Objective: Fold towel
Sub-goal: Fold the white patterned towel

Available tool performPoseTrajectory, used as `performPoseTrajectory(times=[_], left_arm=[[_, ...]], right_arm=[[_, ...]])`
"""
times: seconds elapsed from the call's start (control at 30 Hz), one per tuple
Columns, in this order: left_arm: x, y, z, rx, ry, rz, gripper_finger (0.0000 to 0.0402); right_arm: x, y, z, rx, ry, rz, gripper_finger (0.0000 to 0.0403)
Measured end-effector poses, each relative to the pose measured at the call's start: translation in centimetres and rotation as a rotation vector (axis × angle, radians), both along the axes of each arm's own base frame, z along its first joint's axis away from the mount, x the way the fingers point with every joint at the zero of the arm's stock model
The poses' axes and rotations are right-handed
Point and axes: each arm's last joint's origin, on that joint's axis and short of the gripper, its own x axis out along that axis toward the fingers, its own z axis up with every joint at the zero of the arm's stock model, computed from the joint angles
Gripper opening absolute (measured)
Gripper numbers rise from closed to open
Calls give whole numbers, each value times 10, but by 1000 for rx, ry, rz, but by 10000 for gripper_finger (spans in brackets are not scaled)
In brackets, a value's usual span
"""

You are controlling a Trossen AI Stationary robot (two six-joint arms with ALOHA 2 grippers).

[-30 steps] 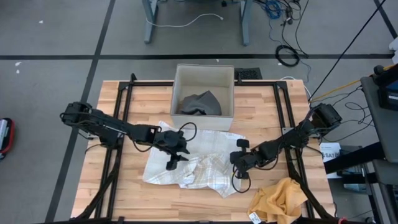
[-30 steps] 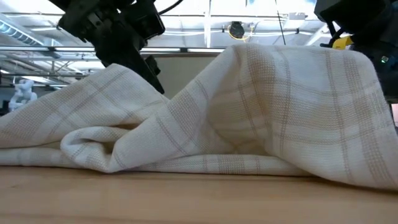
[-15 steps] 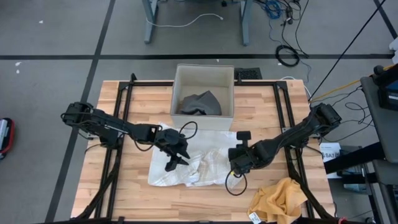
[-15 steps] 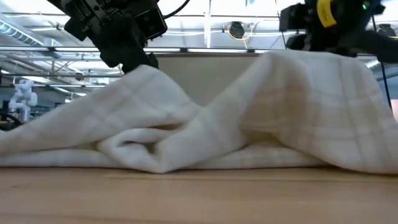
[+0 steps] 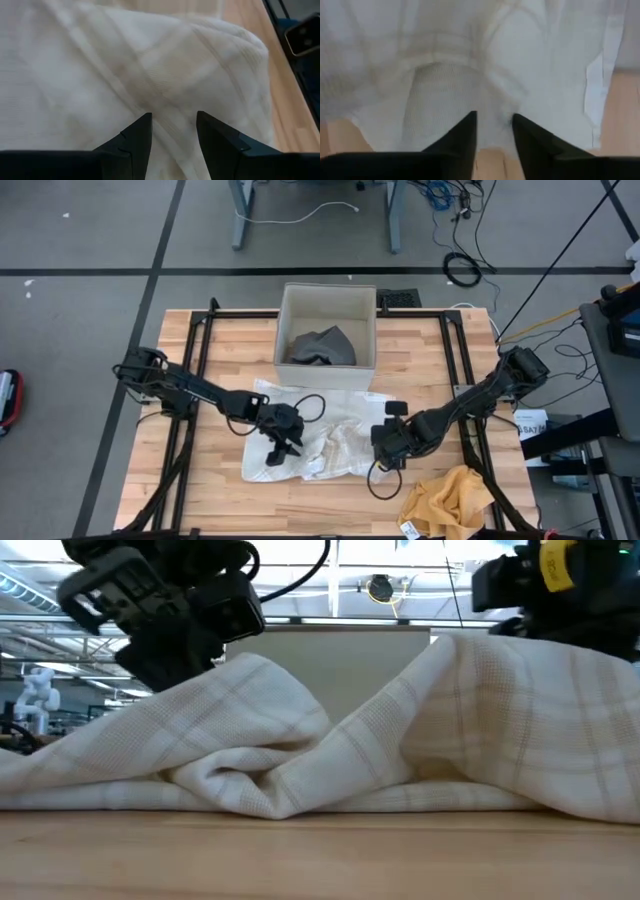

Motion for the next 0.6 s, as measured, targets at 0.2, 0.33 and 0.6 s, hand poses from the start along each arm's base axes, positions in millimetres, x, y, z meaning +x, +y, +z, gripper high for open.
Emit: performPoseTrajectory(times=[0.2,0.33,0.6], left_arm=[[-4,-14,1,-6,-1,-42,161],[-7,-22,1,-17,11,-59,161],[-12,-34,0,-18,43,-76,161]], right_arm=[[-11,13,1,9,11,-49,167],[-21,22,1,4,37,-61,162],[-12,52,-12,142,-162,46,138]])
